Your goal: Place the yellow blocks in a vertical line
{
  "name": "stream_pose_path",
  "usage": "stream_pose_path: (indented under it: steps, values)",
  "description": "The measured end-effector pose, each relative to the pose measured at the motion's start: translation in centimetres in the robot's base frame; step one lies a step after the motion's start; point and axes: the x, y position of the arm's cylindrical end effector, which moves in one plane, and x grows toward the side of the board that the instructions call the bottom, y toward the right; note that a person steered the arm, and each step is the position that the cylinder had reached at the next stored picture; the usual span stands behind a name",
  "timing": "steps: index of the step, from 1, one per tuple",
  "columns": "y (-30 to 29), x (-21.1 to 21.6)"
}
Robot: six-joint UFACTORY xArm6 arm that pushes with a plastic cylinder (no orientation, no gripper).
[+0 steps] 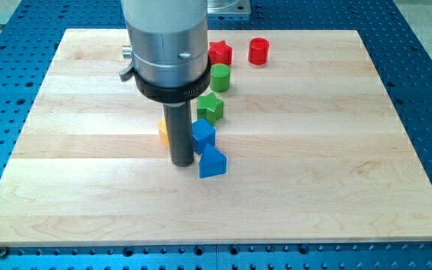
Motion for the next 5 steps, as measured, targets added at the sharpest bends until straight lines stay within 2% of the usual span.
stream_pose_path:
  steps: [1, 2, 3, 4, 5]
  values:
    - [0.9, -1.6]
    - [-3.9, -2.3]
    - [-6.0, -4.6]
    - [-6.0, -9.6]
    - [-8.0, -12.7]
